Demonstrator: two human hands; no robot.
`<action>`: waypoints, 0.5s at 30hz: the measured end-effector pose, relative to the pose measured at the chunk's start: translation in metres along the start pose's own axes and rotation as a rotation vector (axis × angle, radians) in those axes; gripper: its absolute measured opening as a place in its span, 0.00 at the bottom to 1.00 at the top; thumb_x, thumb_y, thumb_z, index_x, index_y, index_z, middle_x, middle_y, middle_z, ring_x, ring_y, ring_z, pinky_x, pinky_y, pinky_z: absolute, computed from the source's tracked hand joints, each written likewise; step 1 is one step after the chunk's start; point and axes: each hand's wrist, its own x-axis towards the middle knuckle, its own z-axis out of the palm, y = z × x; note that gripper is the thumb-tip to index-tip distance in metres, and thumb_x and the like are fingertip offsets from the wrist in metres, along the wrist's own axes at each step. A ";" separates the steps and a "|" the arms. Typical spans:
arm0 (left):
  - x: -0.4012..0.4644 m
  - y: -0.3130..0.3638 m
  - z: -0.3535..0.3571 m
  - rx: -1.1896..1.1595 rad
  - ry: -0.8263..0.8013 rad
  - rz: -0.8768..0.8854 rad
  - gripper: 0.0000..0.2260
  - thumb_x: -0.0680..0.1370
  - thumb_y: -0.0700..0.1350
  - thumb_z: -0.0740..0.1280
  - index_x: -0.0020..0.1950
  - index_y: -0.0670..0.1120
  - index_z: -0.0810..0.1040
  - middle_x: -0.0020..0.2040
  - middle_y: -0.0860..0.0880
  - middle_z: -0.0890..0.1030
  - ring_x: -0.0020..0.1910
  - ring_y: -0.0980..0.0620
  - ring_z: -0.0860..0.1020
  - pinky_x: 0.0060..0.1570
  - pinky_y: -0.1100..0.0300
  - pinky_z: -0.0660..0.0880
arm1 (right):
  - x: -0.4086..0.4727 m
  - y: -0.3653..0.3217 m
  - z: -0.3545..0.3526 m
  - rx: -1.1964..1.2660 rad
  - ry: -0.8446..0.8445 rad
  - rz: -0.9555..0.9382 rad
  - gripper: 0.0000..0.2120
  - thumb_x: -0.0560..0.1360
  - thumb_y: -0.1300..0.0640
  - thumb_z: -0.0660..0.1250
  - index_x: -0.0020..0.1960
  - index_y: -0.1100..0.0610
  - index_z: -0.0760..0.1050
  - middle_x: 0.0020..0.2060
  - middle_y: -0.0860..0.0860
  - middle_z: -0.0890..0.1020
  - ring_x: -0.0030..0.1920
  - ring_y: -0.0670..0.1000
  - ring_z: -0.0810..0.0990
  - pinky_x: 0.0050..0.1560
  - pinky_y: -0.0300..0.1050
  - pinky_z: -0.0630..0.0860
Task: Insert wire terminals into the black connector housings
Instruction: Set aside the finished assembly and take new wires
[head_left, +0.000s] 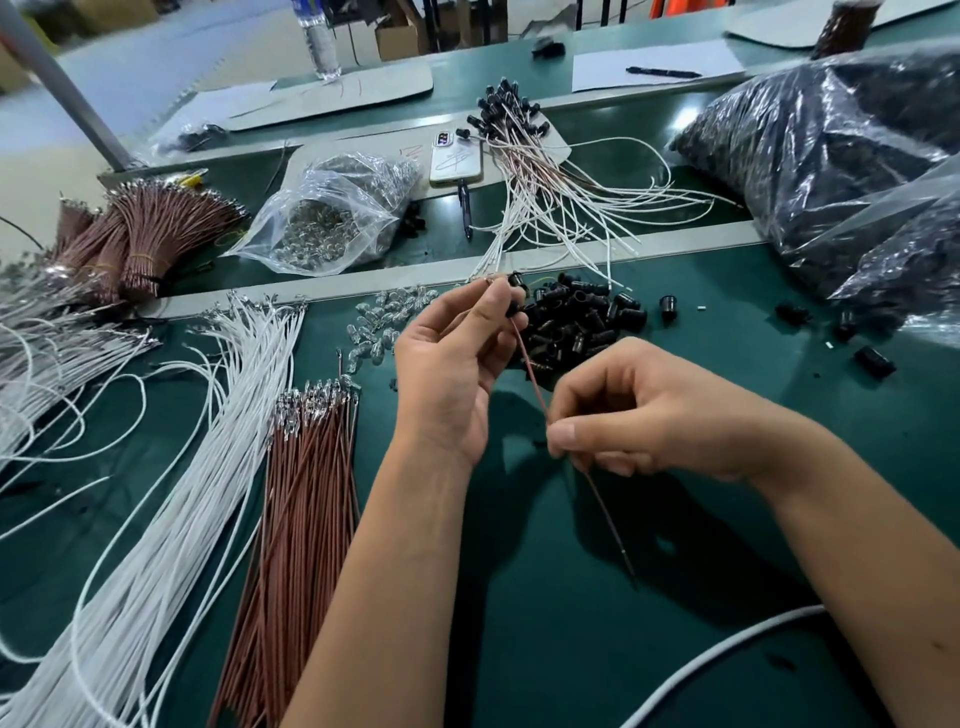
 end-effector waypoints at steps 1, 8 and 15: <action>0.000 0.000 0.000 0.032 -0.007 0.008 0.05 0.73 0.38 0.73 0.47 0.41 0.83 0.41 0.45 0.85 0.35 0.53 0.82 0.35 0.67 0.77 | 0.002 0.001 0.002 0.034 0.055 -0.002 0.08 0.78 0.56 0.73 0.43 0.60 0.82 0.29 0.51 0.80 0.25 0.45 0.73 0.22 0.35 0.64; -0.006 -0.007 0.005 0.247 -0.181 0.021 0.14 0.65 0.40 0.76 0.50 0.44 0.85 0.46 0.43 0.86 0.41 0.50 0.83 0.45 0.58 0.81 | 0.013 0.006 0.003 0.191 0.444 -0.046 0.06 0.79 0.62 0.71 0.44 0.62 0.82 0.31 0.54 0.80 0.25 0.46 0.73 0.20 0.34 0.61; -0.006 -0.006 0.003 0.248 -0.186 0.017 0.20 0.64 0.40 0.76 0.56 0.40 0.82 0.47 0.42 0.86 0.42 0.48 0.83 0.47 0.56 0.81 | 0.012 0.008 0.003 0.178 0.435 -0.041 0.07 0.80 0.63 0.71 0.43 0.63 0.80 0.31 0.54 0.79 0.24 0.45 0.72 0.21 0.34 0.61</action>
